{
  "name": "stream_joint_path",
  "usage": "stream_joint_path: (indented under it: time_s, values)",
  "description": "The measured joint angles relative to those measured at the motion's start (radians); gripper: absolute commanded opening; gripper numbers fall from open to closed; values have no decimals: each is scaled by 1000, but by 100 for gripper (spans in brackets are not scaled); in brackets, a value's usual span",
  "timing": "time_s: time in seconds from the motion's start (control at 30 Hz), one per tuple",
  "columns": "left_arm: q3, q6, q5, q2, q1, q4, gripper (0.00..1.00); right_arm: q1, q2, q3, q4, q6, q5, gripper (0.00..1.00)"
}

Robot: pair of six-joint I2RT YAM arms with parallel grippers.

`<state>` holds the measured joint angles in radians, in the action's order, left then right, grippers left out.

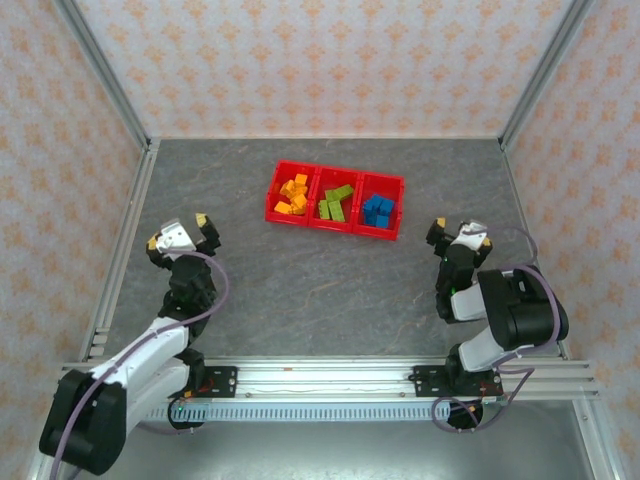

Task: Sort the legos into containers by color
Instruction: Reset both arms

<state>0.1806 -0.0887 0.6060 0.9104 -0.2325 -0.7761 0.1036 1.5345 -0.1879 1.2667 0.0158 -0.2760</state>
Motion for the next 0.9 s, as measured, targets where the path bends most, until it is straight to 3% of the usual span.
stream_joint_path:
  time_s: [0.17,0.33,0.4,0.6,0.9]
  values:
    - [-64,-8,-8,182,43,-172,99,0,0,-2,3,-1,5,100]
    - [-64,67,-46,514,60,-484,100,0,0,-2,3,-1,5,100]
    - [-53,90,-70,592,63,-528,100,0,0,-2,3,0,5,100]
    - [10,73,-207,626,171,-561,100,0,0,-2,3,0,7,100]
    - [6,71,-254,638,158,-603,100,0,0,-2,3,-1,8,100]
